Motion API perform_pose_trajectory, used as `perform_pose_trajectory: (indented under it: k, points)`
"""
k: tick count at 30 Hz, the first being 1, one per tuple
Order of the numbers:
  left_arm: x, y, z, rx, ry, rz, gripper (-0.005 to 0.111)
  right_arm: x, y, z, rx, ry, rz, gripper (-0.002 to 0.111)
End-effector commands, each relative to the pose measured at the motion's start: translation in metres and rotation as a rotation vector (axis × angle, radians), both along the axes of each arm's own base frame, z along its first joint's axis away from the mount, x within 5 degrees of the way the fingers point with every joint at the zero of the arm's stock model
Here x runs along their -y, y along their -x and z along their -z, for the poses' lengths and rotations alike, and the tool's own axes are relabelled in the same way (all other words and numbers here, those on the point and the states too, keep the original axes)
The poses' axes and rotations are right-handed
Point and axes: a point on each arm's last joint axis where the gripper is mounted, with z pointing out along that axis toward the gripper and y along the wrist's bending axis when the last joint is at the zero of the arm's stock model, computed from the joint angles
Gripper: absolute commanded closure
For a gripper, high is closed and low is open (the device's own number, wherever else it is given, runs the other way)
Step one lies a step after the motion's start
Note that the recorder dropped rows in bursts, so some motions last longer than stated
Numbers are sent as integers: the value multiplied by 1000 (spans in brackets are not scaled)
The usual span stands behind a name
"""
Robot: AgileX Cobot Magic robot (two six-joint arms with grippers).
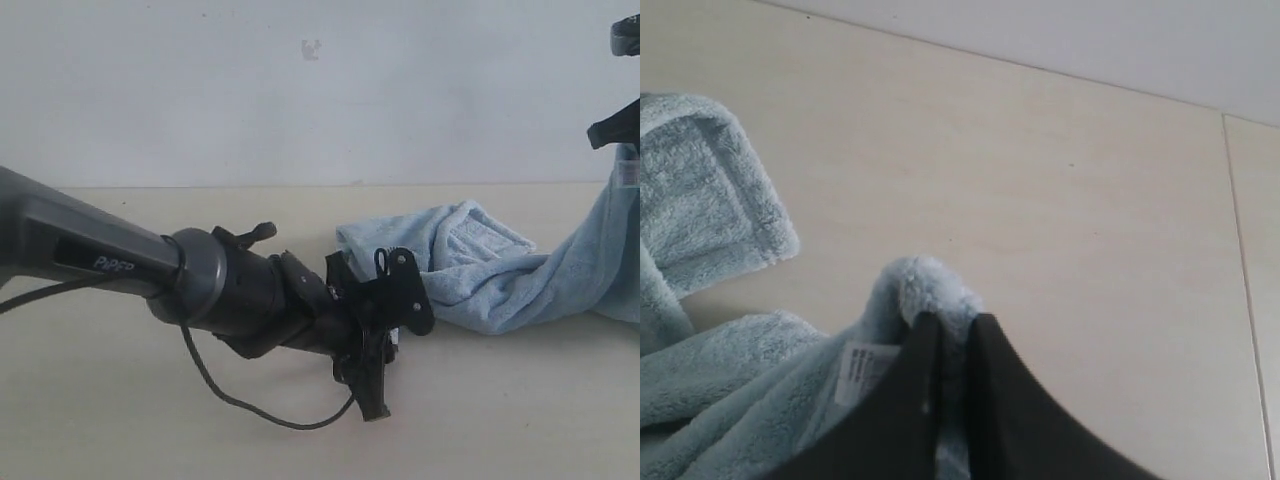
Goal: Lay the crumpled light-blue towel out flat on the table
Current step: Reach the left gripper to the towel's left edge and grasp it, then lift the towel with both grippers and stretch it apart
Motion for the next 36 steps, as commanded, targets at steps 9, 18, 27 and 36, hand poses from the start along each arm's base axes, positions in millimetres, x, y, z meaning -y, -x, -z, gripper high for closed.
perform_pose_trajectory:
  k: [9, 18, 27, 36]
  points:
    - [-82, 40, -160, 213, 211, -501, 103, 27, 28, -36, 9, -12, 103, 108]
    - [-166, 141, -274, 334, 666, -493, 103, 21, 49, -62, 32, -61, 115, 108]
    - [-222, 193, -271, 375, 811, -530, 103, 3, 47, -49, -61, -207, -19, 108]
    - [-258, 206, -274, 500, 782, -687, 103, 10, 36, -34, -80, -162, 4, 108]
